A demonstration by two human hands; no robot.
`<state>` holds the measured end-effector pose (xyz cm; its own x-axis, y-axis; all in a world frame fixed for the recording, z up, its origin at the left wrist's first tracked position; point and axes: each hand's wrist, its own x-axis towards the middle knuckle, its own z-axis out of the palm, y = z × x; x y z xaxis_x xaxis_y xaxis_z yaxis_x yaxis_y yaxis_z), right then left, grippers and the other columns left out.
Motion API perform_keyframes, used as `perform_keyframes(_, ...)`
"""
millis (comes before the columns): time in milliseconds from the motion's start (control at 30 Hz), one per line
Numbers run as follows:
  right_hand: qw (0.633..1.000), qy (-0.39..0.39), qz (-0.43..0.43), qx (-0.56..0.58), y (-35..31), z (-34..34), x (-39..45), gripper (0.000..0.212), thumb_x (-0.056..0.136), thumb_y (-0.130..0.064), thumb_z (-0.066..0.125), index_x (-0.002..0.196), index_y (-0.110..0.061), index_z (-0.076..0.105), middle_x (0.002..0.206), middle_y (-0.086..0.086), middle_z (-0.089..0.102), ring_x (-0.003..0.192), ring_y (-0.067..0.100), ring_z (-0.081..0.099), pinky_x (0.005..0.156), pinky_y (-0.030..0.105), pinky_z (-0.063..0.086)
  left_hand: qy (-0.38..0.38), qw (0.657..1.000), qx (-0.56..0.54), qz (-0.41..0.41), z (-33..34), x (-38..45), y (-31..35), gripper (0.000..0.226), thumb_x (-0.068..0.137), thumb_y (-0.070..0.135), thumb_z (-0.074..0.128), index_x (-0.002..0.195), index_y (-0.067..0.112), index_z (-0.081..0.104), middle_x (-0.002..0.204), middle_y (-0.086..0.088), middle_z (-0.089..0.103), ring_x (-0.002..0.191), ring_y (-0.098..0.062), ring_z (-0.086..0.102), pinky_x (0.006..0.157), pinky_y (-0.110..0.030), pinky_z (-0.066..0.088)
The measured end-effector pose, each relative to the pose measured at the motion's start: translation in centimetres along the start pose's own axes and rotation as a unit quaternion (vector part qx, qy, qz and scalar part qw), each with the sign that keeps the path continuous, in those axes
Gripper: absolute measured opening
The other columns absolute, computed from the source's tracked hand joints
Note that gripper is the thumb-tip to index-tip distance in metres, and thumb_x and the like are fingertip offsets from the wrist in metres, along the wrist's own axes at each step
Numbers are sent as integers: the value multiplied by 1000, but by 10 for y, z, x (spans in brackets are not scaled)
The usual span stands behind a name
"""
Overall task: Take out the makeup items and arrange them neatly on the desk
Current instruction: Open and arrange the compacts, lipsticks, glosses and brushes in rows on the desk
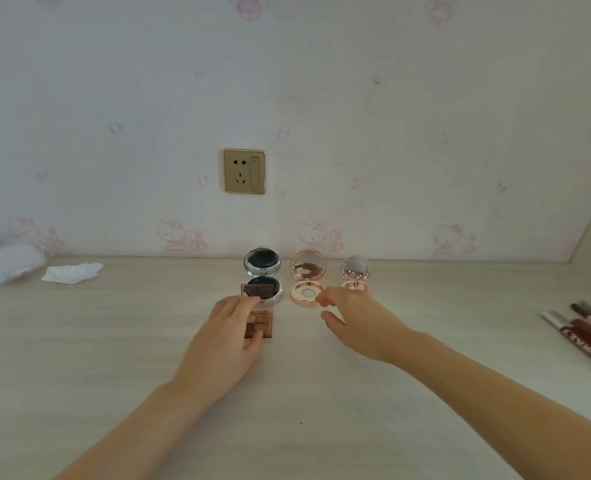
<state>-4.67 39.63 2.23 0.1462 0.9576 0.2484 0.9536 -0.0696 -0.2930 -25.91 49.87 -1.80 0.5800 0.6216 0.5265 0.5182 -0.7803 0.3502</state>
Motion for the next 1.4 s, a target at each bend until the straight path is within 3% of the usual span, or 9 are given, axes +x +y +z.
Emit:
perform_keyframes(233, 998, -6, 40, -46, 41, -29, -65, 35, 99, -29, 43, 133, -21, 49, 134, -6, 54, 119, 15, 51, 95, 28, 42, -62, 996, -7, 65, 26, -2, 69, 45, 92, 29, 53, 136, 22, 46, 135, 8, 48, 131, -7, 34, 103, -19, 29)
perform_keyframes(533, 992, 10, 110, -67, 126, -67, -147, 35, 99, -31, 42, 133, -25, 48, 131, -7, 56, 119, 13, 51, 96, 23, 40, -117, 981, -46, 147, 90, 13, 179, 41, 92, 26, 49, 133, 22, 48, 135, 9, 49, 131, -7, 34, 101, -21, 34)
perform_keyframes(833, 976, 51, 185, -102, 209, -120, -219, 31, 96, -29, 48, 125, -22, 57, 127, -2, 59, 125, 17, 48, 98, 33, 44, -157, 957, -92, 226, 155, 33, 292, 42, 90, 22, 50, 131, 17, 51, 132, 1, 54, 128, -14, 39, 103, -25, 34)
perform_keyframes(1000, 966, 67, 216, -121, 250, -141, -245, 27, 94, -25, 49, 119, -22, 60, 119, 0, 63, 103, 20, 60, 89, 33, 49, -162, 945, -98, 266, 182, 52, 346, 40, 89, 22, 51, 128, 13, 54, 126, -4, 57, 125, -19, 42, 102, -33, 38)
perform_keyframes(1167, 951, 87, 183, -233, 287, -152, -268, 30, 90, -15, 54, 120, -13, 58, 122, 3, 59, 115, 23, 56, 96, 32, 47, -165, 935, -103, 298, 210, 70, 393, 31, 86, 21, 54, 115, 10, 60, 119, -6, 61, 117, -23, 46, 95, -37, 42)
perform_keyframes(1267, 944, 53, 214, -247, 313, -162, -273, 44, 89, -15, 53, 133, -12, 49, 135, 5, 51, 130, 23, 43, 104, 34, 42, -169, 930, -103, 311, 227, 80, 415, 30, 85, 21, 54, 112, 8, 60, 121, -7, 59, 122, -24, 42, 99, -34, 39)
perform_keyframes(1400, 945, -26, 269, -187, 344, -175, -272, 60, 89, -22, 58, 144, -15, 35, 143, 5, 44, 134, 23, 37, 110, 33, 33, -186, 933, -114, 286, 244, 93, 439, 44, 86, 27, 56, 126, 9, 53, 125, -8, 57, 125, -25, 40, 98, -37, 40)
